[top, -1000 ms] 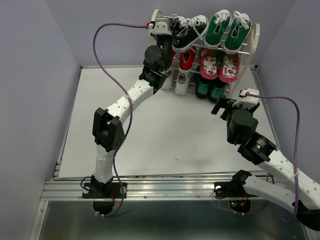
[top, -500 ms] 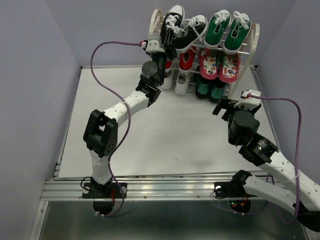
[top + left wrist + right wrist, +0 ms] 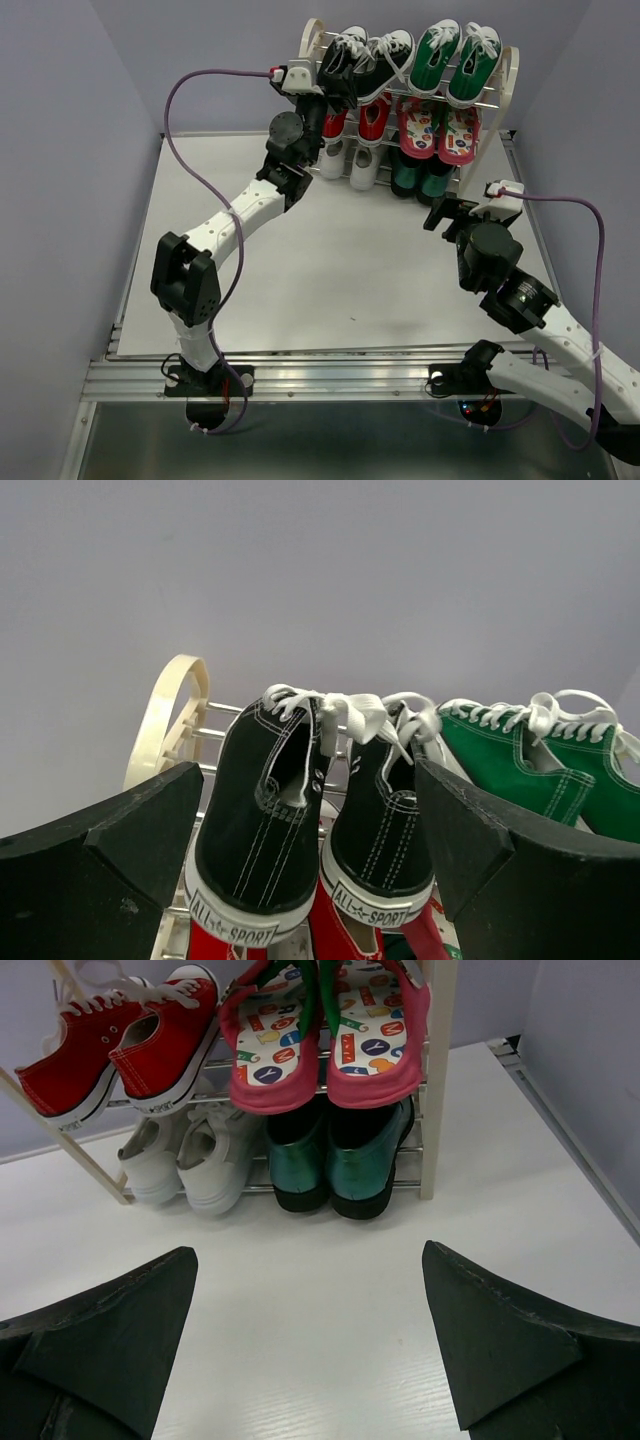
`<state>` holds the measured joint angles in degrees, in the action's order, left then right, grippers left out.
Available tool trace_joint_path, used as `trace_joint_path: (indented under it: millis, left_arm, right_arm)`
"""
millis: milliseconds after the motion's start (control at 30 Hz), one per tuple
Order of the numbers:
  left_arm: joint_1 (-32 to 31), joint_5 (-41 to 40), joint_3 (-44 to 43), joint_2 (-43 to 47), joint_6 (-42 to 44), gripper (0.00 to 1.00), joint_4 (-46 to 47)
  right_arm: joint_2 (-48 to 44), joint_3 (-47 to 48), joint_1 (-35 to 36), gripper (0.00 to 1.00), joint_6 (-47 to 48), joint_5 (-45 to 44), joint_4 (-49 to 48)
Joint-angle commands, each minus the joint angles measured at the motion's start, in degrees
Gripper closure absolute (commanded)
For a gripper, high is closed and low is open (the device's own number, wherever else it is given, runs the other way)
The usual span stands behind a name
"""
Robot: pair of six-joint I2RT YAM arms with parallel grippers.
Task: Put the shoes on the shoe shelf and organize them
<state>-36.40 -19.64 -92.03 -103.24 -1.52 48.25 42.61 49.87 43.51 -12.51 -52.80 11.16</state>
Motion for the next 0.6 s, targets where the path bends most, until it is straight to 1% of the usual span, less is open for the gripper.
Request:
trace_joint_path:
  millis: [0,133,300,367,400,467,500,533,567]
  left_arm:
    - [-0.3,4.7,-3.9,6.0,1.3,0.01,-5.3]
    - [-0.3,5.6,-6.1,8.4,2.8,0.01,-11.9]
    - [-0.3,7.2,0.9,15.1,5.0,0.01,-13.7]
    - [-0.3,7.6,4.0,18.2,6.3,0.01,-16.5]
    - [-0.2,8.9,4.7,19.1,8.4,0.01,-18.1]
    - [0.4,11.6,5.5,20.6,9.9,0.01,-23.7]
    - [1.0,16.2,5.6,20.9,9.8,0.01,-25.3]
    - [2.7,18.6,5.0,20.5,9.3,0.01,-28.2]
    - [3.6,22.3,4.6,20.2,9.2,0.01,-29.2]
  right_arm:
    - [-0.9,1.3,0.0,0.00,-1.7,0.5,0.3]
    - [-1.1,2.1,0.0,0.00,-2.3,1.8,1.4]
    - [-1.0,2.6,0.0,0.00,-3.2,2.6,4.1]
    - [-1.0,3.0,0.0,0.00,-3.7,2.6,5.5]
    - [-1.1,3.1,0.0,0.00,-4.1,2.5,6.0]
    - [-1.6,3.3,0.0,0.00,-4.4,2.5,6.7]
    - [-1.7,3.3,0.0,0.00,-4.5,2.7,7.0]
    - [-1.7,3.4,0.0,0.00,-4.8,2.9,7.1]
    - [-1.9,3.5,0.0,0.00,-4.9,3.0,7.3]
